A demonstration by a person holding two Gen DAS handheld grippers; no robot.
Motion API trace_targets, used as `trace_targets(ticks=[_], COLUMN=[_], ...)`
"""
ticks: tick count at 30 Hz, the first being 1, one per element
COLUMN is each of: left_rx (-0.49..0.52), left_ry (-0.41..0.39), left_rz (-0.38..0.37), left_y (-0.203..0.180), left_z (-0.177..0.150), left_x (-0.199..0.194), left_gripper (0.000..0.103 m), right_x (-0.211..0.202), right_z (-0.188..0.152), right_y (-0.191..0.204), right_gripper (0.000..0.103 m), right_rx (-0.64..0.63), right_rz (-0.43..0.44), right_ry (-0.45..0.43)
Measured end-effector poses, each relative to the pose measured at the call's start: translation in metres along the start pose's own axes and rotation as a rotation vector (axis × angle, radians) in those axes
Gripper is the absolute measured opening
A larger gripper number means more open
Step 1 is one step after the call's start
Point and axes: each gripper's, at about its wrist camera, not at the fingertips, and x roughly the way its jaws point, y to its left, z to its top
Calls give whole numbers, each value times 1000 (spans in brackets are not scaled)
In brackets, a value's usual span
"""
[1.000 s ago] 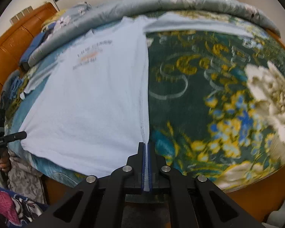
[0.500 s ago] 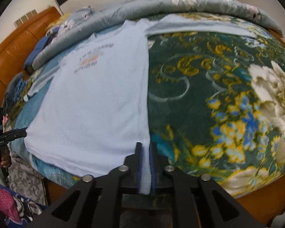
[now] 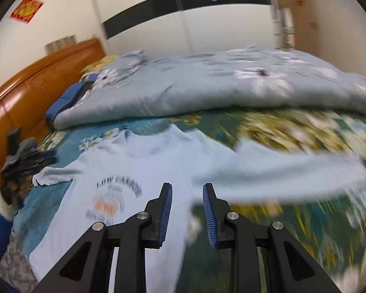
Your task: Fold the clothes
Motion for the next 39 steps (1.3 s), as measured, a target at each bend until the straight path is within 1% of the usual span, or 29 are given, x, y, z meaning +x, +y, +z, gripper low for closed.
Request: trace_targets(ticks=[2,4,7,9,11,15,18,20,22,23,25,26,27,28,29,31,34,36,37,39], left_rx=[1,34,77,106,134,134,126,122,130,148,186,215,221,207,197,197,185,113,89,92], left_ry=[43,60,108,119,130,133,121,106,98,98,96,91,87,82,77,54,17,15,27,58], left_rz=[19,58,60,70,77,48,25,7,-21,-28,-37,-20,-13,-1,13,60,124,130,131,142], left_y=[5,5,2,-1,-5,-6,-6,-6,-10,-14,-22,-27,-31,-33,-36,-39,-40,-28,-25,-24], left_z=[20,28,36,40,44,54,58,60,60,58,55,54,53,53,52,52,55,62,64,63], left_x=[35,57,88,100,113,128,133,133,132,132,133,133,133,132,131,128,123,125,129,139], left_gripper=[49,49,49,49,49,49,49,49,46,42,39,34,22,15,8,6,5,5,5,5], right_x=[35,70,106,130,147,170,179,181,180,179,178,177,177,177,176,173,162,163,168,182], right_z=[23,39,52,57,61,68,69,68,67,67,67,67,66,66,65,66,75,80,81,78], right_y=[5,7,5,4,0,-9,-14,-15,-15,-15,-14,-13,-12,-11,-10,-9,-11,-17,-19,-20], right_gripper=[29,29,29,29,29,29,29,29,29,29,26,23,14,9,7,5,4,4,4,4], right_rx=[-51,-105,-174,-219,-233,-227,-207,-204,-198,-195,-193,-197,-201,-204,-208,-208,-185,-134,-119,-106], right_rz=[-6,-27,-44,-66,-73,-71,-56,-42,-39,-36,-27,-31,-38,-45,-51,-64,-86,-95,-102,-125], right_ry=[53,93,151,187,205,222,240,238,232,233,235,235,235,236,235,215,144,124,130,169])
